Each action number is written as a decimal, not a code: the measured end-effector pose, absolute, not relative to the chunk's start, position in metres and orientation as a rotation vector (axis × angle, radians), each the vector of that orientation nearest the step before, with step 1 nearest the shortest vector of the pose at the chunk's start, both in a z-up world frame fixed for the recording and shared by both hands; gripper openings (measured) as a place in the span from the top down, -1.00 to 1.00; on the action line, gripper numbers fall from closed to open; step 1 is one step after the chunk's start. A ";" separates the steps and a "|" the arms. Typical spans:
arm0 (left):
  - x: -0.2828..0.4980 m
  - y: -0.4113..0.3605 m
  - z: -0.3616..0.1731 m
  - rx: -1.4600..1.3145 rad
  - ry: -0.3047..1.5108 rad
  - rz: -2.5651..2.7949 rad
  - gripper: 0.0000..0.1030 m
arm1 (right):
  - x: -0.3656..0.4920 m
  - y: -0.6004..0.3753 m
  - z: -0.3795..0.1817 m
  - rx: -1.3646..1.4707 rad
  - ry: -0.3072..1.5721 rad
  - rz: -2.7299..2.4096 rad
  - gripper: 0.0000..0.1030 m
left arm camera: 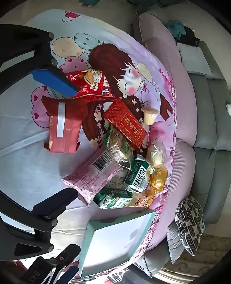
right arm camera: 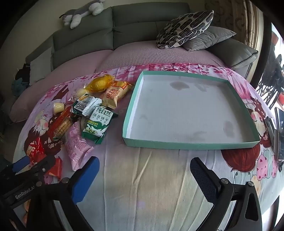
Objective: Organize snacks
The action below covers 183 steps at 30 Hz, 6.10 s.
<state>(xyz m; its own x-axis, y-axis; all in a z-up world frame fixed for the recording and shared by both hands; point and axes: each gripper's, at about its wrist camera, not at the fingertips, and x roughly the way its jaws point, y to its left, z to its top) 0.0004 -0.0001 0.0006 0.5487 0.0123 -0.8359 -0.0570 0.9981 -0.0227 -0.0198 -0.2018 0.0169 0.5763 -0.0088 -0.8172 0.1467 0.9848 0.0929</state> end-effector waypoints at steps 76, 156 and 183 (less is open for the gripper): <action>0.006 0.002 -0.009 -0.129 1.000 -0.012 -1.00 | -0.018 -0.207 0.014 0.168 0.975 -0.110 -1.00; 0.032 0.137 -0.047 -0.514 1.064 -0.031 -0.24 | 0.014 -0.014 -0.022 0.147 1.086 0.309 -0.53; 0.027 0.142 -0.047 -0.532 1.060 -0.027 0.01 | 0.015 -0.010 -0.034 0.041 1.115 0.260 -0.47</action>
